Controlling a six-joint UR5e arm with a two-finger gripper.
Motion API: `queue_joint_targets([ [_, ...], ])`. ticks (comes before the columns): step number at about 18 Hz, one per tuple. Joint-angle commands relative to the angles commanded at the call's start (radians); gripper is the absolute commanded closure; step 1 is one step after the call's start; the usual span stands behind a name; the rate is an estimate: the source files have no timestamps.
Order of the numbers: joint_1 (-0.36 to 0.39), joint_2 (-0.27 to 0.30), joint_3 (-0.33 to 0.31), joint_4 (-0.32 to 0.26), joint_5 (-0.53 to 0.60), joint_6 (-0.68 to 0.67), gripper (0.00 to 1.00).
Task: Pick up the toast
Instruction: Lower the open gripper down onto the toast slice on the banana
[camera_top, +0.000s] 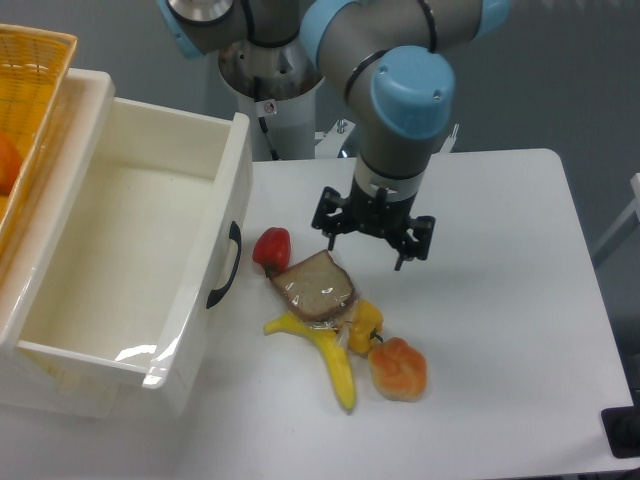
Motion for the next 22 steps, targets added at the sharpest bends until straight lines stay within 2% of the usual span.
queue_joint_targets([
  [5,0.003,-0.009,-0.003,0.003,-0.005,0.029,0.0],
  [8,0.003,-0.041,-0.006,0.003,-0.006,0.026,0.0],
  [11,-0.001,-0.064,-0.035,0.009,-0.006,0.028,0.0],
  [14,-0.009,-0.081,-0.066,0.047,-0.006,0.023,0.0],
  [18,-0.017,-0.142,-0.084,0.106,-0.008,0.023,0.0],
  [22,-0.017,-0.172,-0.107,0.112,-0.012,0.028,0.0],
])
